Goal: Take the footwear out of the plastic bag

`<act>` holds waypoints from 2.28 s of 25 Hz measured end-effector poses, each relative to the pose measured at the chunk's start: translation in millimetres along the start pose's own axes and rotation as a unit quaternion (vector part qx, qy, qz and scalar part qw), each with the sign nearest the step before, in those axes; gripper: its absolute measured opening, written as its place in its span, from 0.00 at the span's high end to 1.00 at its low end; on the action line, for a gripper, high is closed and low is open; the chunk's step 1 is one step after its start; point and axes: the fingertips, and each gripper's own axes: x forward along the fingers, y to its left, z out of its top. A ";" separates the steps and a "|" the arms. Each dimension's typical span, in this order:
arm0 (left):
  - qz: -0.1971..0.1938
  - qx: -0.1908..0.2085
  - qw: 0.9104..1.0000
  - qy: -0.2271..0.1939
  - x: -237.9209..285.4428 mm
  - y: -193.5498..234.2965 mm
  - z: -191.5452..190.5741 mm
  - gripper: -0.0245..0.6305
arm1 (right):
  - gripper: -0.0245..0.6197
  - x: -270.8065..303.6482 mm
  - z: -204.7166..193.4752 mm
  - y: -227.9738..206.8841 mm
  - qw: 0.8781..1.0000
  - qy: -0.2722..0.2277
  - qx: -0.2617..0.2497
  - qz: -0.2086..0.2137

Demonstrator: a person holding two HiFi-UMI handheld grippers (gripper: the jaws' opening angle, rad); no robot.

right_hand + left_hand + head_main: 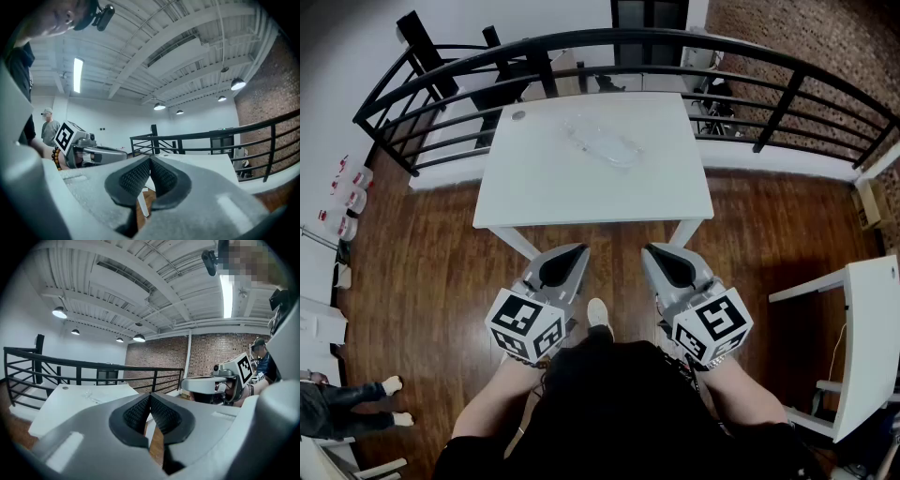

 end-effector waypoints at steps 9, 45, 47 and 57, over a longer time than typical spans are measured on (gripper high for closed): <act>-0.004 -0.006 1.000 0.000 54.2 90.7 3.6 0.94 | 0.98 95.6 -4.0 -50.5 1.000 0.016 0.000 -0.014; 0.095 -0.028 0.993 0.066 242.3 220.1 43.2 0.94 | 0.98 243.7 1.0 -240.0 0.992 0.098 0.039 0.064; 0.101 -0.024 0.992 0.073 245.7 220.8 43.2 0.94 | 0.97 247.0 -1.4 -244.7 0.992 0.097 0.046 0.071; 0.104 -0.004 0.990 0.097 266.9 268.8 41.4 0.94 | 0.90 272.3 -28.5 -264.3 0.988 0.127 0.062 0.059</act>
